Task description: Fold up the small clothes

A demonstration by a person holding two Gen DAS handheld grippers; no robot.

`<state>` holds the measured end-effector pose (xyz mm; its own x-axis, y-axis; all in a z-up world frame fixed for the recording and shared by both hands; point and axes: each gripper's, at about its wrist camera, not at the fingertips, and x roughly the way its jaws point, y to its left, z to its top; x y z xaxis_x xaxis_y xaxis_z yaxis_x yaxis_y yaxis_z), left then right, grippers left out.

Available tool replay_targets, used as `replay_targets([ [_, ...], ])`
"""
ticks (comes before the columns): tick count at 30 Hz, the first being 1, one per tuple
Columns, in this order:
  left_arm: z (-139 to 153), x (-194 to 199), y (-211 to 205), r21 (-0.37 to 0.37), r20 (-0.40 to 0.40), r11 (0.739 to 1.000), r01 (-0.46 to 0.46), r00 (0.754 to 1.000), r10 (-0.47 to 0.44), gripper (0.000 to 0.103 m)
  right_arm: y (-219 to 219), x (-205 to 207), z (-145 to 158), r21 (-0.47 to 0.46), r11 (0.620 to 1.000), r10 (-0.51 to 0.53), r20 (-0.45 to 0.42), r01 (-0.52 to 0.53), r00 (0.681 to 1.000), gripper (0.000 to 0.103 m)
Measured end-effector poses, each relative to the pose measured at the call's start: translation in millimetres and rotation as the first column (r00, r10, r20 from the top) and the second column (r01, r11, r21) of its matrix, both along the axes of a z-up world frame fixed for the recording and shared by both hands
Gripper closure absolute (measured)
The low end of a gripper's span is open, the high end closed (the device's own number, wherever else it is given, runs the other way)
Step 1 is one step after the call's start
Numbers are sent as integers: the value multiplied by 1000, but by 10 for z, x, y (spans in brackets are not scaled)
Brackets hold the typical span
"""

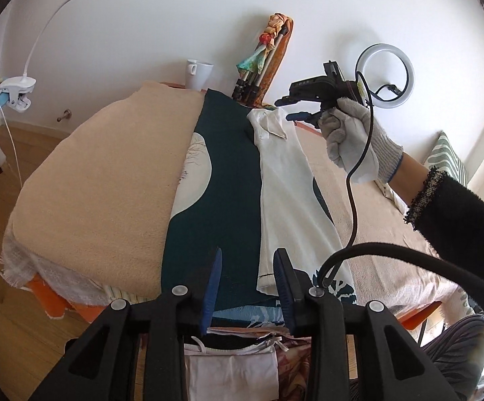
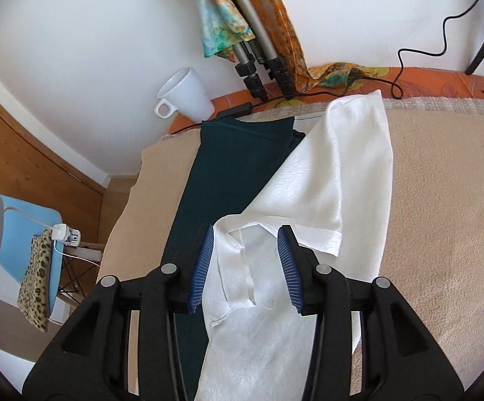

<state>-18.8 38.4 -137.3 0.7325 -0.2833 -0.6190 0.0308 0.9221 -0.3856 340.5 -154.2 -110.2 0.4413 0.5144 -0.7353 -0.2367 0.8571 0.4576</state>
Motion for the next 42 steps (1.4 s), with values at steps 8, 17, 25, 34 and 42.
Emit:
replay_targets([
  [8, -82, 72, 31, -41, -27, 999, -4, 1000, 3, 71, -301, 208, -485, 53, 980, -178, -164, 189, 970, 56],
  [17, -137, 129, 71, -65, -45, 998, -5, 999, 2, 72, -163, 365, -521, 1, 983, -184, -130, 186, 974, 96],
  [25, -157, 161, 190, -80, -49, 996, -40, 998, 36, 73, 293, 673, -38, -55, 994, -93, 13, 94, 996, 97],
  [34, -215, 183, 219, -87, -68, 995, -54, 997, 48, 73, 770, 773, 271, 12, 997, 77, 97, -79, 992, 50],
  [42, -152, 142, 234, -91, -47, 994, -58, 997, 54, 73, 263, 179, -215, -101, 994, -45, -59, 39, 997, 83],
])
